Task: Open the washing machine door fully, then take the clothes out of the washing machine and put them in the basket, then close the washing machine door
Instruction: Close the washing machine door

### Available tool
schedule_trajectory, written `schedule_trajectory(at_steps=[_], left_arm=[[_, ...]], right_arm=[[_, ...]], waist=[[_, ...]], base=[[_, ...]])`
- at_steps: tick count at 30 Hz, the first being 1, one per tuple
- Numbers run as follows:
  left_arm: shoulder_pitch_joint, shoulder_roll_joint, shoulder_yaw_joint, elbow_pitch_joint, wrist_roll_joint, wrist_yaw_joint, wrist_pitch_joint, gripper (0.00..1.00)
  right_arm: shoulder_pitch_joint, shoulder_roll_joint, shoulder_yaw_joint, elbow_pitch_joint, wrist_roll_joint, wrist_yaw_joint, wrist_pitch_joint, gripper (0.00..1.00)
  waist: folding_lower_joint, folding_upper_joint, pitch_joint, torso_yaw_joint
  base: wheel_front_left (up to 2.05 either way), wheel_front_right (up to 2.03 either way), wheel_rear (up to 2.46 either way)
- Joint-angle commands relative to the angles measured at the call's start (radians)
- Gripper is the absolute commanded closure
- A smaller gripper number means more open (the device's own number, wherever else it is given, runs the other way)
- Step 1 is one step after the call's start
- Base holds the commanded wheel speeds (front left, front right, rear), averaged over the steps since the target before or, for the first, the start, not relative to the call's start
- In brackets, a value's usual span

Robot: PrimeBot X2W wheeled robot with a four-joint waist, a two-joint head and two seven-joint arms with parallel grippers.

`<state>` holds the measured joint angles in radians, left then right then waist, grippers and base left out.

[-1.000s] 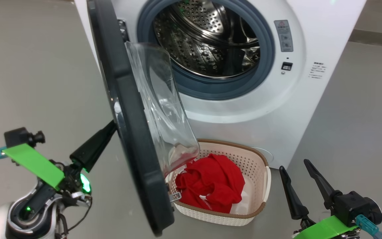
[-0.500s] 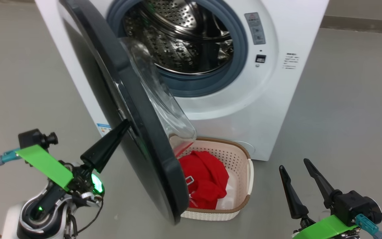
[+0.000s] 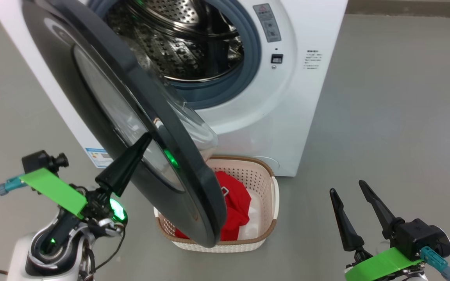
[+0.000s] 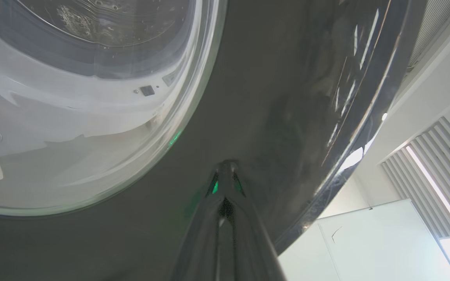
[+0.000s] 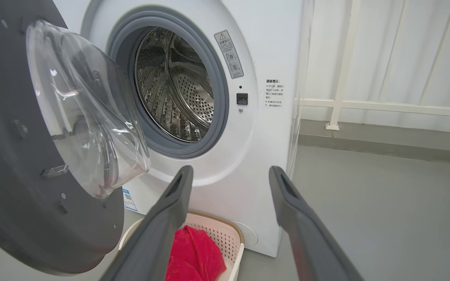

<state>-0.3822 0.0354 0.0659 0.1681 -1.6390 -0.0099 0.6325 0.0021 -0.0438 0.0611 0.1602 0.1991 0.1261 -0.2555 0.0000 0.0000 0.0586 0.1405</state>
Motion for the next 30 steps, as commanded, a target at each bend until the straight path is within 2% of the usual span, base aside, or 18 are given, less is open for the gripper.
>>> schedule_trajectory(at_steps=[1, 21, 30], left_arm=[[-0.049, 0.015, 0.018, -0.018, -0.004, -0.014, -0.012, 1.0], [-0.137, 0.015, -0.025, 0.026, -0.042, -0.038, -0.139, 1.0], [-0.215, 0.015, -0.045, 0.067, -0.049, -0.05, -0.231, 1.0]], right_arm=[[-0.044, -0.006, 0.019, -0.028, 0.007, 0.005, -0.006, 0.0], [-0.067, -0.006, 0.021, -0.033, 0.015, 0.005, -0.006, 0.0], [-0.082, -0.006, 0.022, -0.043, 0.018, 0.005, -0.006, 0.0]], waist=[[0.0, 0.0, 0.013, -0.019], [0.0, 0.0, 0.06, -0.126], [0.0, 0.0, 0.103, -0.16]], base=[[0.0, 0.0, 0.0], [0.0, 0.0, 0.0], [0.0, 0.0, 0.0]])
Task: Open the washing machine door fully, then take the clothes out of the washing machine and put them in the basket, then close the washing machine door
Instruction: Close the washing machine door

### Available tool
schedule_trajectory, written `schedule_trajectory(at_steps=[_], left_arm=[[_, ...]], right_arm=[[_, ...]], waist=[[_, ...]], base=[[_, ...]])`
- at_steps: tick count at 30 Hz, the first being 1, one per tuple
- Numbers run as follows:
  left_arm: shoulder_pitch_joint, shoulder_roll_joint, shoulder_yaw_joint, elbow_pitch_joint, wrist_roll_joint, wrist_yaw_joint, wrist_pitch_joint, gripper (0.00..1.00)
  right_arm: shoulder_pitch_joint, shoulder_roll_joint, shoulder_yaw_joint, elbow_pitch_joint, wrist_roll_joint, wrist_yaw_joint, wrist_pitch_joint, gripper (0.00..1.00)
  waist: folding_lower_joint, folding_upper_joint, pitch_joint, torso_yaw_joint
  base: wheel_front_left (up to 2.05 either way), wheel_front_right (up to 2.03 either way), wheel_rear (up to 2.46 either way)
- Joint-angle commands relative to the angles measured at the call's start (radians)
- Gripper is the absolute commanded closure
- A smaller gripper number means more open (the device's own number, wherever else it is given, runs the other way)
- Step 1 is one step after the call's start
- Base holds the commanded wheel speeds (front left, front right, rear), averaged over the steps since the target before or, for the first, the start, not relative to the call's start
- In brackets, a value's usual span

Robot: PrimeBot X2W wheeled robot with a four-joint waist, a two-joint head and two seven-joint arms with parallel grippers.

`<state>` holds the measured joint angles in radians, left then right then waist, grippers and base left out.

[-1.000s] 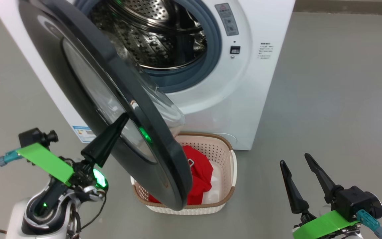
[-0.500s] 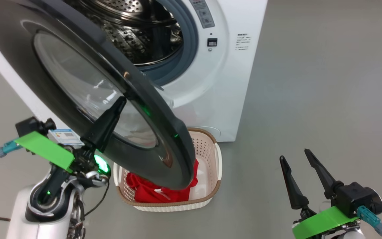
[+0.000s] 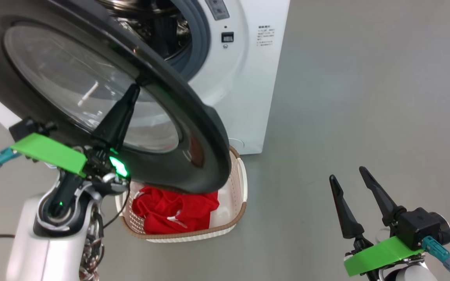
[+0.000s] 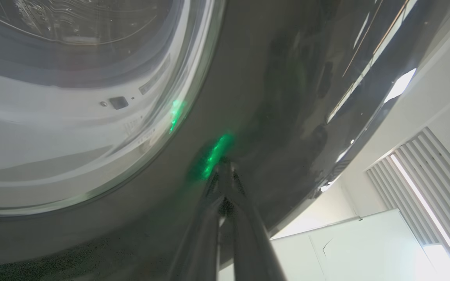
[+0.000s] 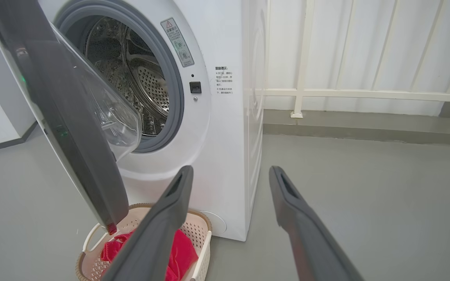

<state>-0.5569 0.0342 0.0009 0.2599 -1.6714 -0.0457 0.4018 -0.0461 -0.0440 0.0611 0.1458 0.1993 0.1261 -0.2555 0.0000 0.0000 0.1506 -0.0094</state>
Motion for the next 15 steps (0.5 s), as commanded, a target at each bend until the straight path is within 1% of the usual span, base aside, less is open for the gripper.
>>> schedule_trajectory(at_steps=[1, 8, 15], left_arm=[[-0.05, 0.016, 0.017, -0.021, -0.02, -0.017, -0.008, 1.0], [-0.106, 0.016, -0.003, 0.015, -0.02, -0.041, -0.065, 1.0], [-0.168, 0.016, -0.013, 0.068, 0.004, -0.048, -0.137, 1.0]], right_arm=[[-0.036, -0.006, 0.023, -0.029, 0.018, 0.005, -0.006, 0.0], [-0.05, -0.006, 0.018, -0.024, 0.016, 0.005, -0.006, 0.0], [-0.063, -0.006, 0.013, -0.02, 0.019, 0.005, -0.006, 0.0]], waist=[[0.0, 0.0, 0.016, -0.014], [0.0, 0.0, 0.038, -0.034], [0.0, 0.0, 0.059, -0.052]], base=[[0.0, 0.0, 0.0], [0.0, 0.0, 0.0], [0.0, 0.0, 0.0]])
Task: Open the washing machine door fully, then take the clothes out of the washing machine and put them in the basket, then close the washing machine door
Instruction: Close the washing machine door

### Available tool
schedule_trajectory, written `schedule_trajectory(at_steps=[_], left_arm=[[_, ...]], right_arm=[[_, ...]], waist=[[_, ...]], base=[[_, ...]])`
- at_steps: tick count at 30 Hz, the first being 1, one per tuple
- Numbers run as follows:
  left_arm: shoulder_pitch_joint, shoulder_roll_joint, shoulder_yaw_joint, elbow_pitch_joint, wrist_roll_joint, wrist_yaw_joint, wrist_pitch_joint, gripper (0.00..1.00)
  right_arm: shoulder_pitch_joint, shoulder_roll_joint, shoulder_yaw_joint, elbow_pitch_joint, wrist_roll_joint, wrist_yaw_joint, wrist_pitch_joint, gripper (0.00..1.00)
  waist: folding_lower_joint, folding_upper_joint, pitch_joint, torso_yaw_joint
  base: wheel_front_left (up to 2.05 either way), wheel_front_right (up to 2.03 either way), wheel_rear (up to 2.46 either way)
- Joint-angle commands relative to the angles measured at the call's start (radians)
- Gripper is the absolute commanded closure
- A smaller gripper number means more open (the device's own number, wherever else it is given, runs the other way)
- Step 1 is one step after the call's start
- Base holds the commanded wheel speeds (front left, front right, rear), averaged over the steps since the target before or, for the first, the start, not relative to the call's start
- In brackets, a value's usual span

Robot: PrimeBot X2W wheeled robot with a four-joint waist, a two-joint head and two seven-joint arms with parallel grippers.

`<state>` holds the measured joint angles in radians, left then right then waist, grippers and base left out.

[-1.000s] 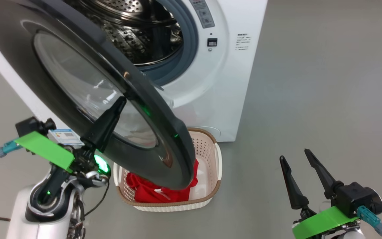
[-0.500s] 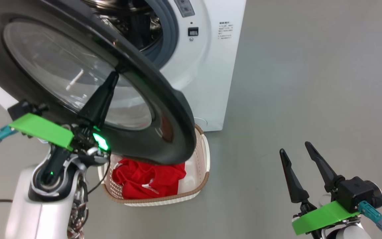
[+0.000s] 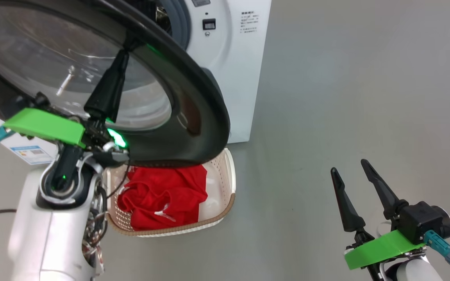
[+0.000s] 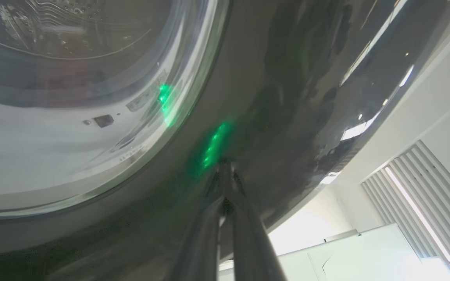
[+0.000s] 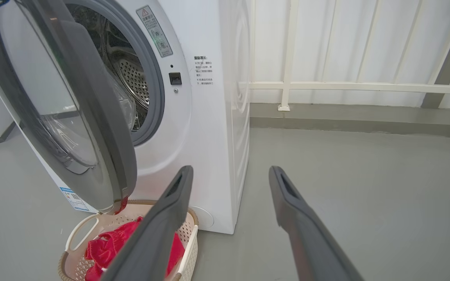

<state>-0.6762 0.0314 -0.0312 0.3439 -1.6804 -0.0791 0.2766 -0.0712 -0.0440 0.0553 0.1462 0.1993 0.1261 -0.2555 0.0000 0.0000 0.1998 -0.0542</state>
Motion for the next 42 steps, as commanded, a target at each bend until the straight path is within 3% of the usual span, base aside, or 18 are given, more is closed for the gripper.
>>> schedule_trajectory(at_steps=[1, 23, 36, 38, 42], left_arm=[[-0.048, 0.019, 0.019, -0.016, 0.013, -0.014, -0.011, 1.0], [-0.185, 0.021, -0.014, 0.098, 0.056, -0.046, -0.101, 1.0], [-0.125, 0.045, -0.028, 0.087, 0.122, -0.051, -0.133, 1.0], [-0.099, 0.054, -0.03, 0.073, 0.139, -0.051, -0.146, 0.0], [-0.044, 0.067, -0.028, 0.06, 0.157, -0.05, -0.164, 0.0]], right_arm=[[-0.038, -0.006, 0.019, -0.021, 0.019, 0.005, -0.006, 0.0], [-0.07, -0.006, 0.024, -0.019, 0.01, 0.005, -0.006, 0.0], [-0.064, -0.006, 0.018, -0.009, 0.019, 0.005, -0.006, 0.0], [-0.062, -0.006, 0.014, -0.007, 0.021, 0.005, -0.006, 0.0], [-0.055, -0.006, 0.012, -0.003, 0.025, 0.005, -0.006, 0.0]], waist=[[0.0, 0.0, 0.009, -0.007], [0.0, 0.0, 0.069, -0.048], [0.0, 0.0, 0.037, -0.044], [0.0, 0.0, 0.028, -0.037], [0.0, 0.0, 0.006, -0.02]], base=[[0.0, 0.0, 0.0], [0.0, 0.0, 0.0], [0.0, 0.0, 0.0], [0.0, 0.0, 0.0], [0.0, 0.0, 0.0]])
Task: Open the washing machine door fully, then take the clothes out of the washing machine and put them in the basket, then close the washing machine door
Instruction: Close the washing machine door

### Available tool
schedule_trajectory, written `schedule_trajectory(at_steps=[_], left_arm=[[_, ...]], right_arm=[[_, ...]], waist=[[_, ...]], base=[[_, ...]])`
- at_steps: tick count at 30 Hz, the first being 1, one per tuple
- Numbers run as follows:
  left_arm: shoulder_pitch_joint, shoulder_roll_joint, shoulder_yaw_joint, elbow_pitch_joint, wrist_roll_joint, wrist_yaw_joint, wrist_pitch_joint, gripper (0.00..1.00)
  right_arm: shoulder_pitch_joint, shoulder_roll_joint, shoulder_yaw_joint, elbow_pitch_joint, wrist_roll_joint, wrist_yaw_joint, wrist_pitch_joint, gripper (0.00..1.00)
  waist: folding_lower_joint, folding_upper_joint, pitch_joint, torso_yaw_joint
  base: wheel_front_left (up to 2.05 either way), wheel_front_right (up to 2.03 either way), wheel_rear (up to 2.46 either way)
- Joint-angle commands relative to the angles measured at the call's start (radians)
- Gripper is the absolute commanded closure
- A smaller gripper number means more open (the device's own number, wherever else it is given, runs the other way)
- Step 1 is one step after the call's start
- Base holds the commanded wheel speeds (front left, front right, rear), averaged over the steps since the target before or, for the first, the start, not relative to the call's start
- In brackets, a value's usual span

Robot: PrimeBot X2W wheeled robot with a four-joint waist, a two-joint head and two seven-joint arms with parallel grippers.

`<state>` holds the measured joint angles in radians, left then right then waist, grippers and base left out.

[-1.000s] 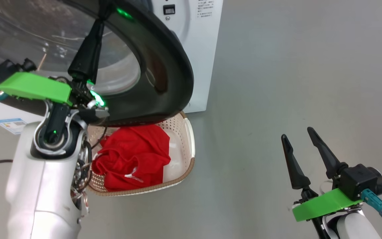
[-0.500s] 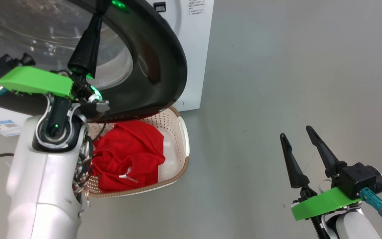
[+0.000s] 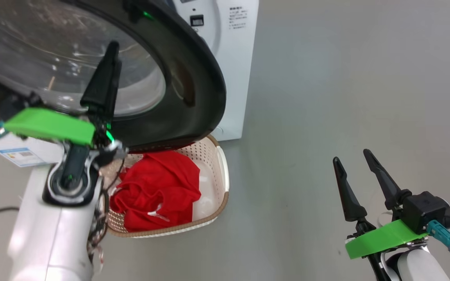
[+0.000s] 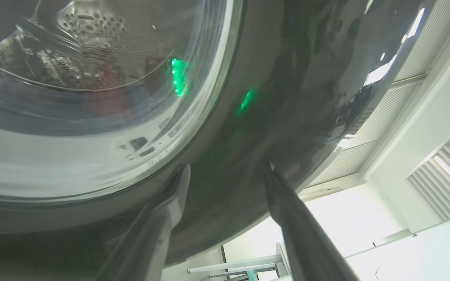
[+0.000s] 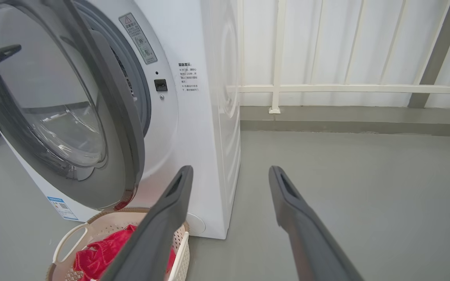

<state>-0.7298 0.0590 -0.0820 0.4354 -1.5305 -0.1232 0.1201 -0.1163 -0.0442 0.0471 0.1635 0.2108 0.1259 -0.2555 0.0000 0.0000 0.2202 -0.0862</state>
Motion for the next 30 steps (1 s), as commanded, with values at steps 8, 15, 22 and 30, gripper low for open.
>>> schedule_trajectory(at_steps=[8, 15, 22, 30], left_arm=[[0.122, 0.07, 0.037, -0.092, 0.04, -0.005, -0.044, 0.0], [0.302, 0.157, -0.012, -0.235, 0.296, -0.007, -0.217, 0.0], [0.432, 0.206, -0.048, -0.31, 0.531, 0.035, -0.346, 0.0], [0.55, 0.235, -0.053, -0.42, 0.829, 0.107, -0.38, 0.0]], right_arm=[[0.0, -0.006, 0.012, -0.013, 0.016, 0.005, -0.006, 0.0], [0.024, -0.006, -0.01, -0.014, 0.013, 0.005, -0.006, 0.0], [0.048, -0.006, -0.021, -0.022, 0.009, 0.005, -0.006, 0.0], [0.07, -0.006, -0.033, -0.039, 0.006, 0.005, -0.006, 0.0]], waist=[[0.0, 0.0, -0.061, 0.04], [0.0, 0.0, -0.112, 0.074], [0.0, 0.0, -0.153, 0.093], [0.0, 0.0, -0.19, 0.09]], base=[[0.0, 0.0, 0.0], [0.0, 0.0, 0.0], [0.0, 0.0, 0.0], [0.0, 0.0, 0.0]])
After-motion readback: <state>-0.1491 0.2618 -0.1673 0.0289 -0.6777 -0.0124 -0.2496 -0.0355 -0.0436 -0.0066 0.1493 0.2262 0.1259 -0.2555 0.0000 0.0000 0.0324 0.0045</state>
